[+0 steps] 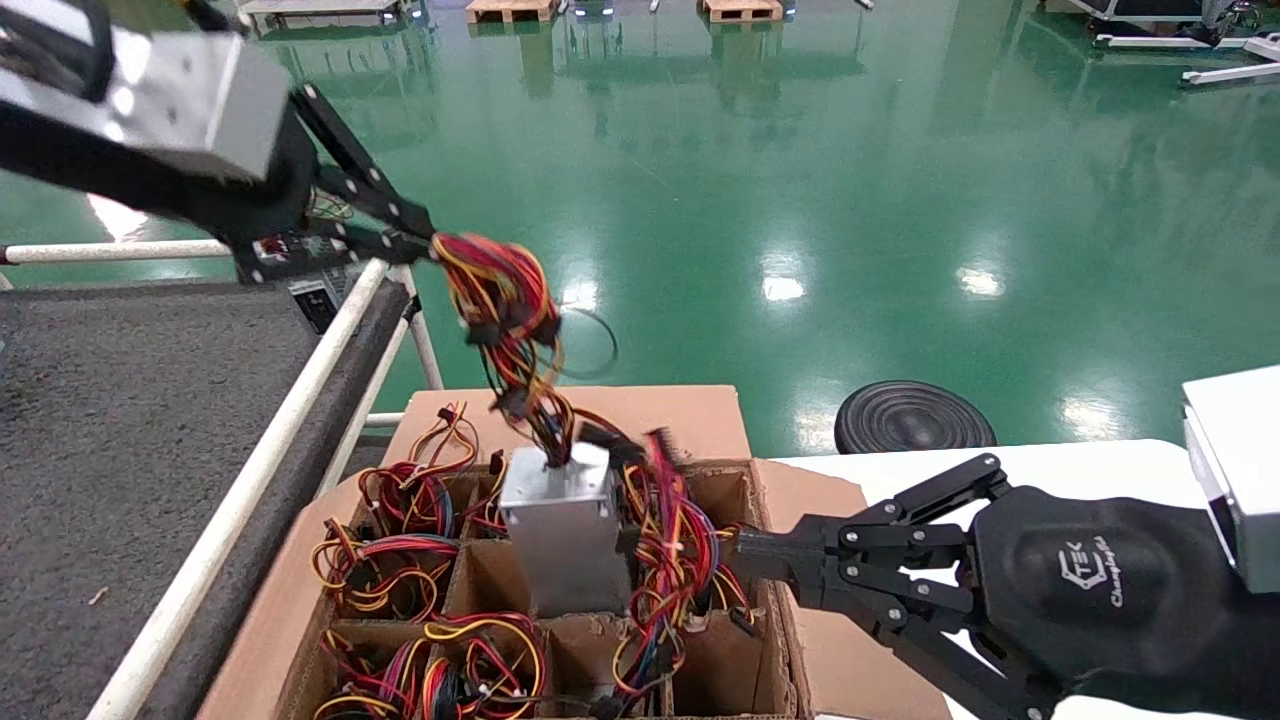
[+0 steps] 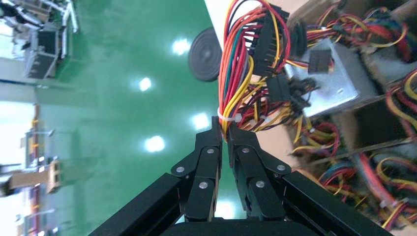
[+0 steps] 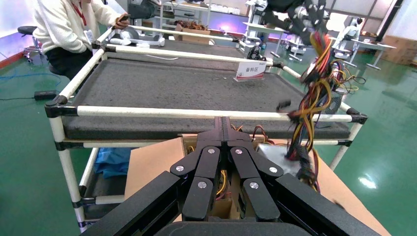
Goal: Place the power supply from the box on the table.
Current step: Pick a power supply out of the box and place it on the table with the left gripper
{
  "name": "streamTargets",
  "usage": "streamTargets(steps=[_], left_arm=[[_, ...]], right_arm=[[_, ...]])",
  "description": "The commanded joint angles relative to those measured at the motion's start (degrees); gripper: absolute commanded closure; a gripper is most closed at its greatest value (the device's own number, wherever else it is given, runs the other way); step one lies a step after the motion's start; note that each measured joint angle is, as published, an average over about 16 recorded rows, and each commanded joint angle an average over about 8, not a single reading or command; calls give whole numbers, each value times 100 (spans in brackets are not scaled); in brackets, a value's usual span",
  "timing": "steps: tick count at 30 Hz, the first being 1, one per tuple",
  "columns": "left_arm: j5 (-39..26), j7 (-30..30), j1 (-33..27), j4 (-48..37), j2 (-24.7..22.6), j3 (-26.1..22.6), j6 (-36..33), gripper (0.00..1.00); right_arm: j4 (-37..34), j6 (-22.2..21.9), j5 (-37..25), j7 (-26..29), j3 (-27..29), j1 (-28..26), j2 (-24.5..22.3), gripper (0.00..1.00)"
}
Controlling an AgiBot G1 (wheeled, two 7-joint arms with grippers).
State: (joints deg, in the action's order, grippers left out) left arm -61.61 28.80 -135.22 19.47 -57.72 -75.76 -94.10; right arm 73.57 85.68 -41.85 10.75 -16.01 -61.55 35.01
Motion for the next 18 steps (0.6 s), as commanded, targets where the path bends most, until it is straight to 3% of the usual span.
streamTargets(steps=[1,18], left_arm=[[-85,28,-86,-38,-15,17,24,100],[-1158,140,-907,-341,-203,216,270,100]], right_arm=[[0,0,0,0,0,0,0,100],[0,0,0,0,0,0,0,100]])
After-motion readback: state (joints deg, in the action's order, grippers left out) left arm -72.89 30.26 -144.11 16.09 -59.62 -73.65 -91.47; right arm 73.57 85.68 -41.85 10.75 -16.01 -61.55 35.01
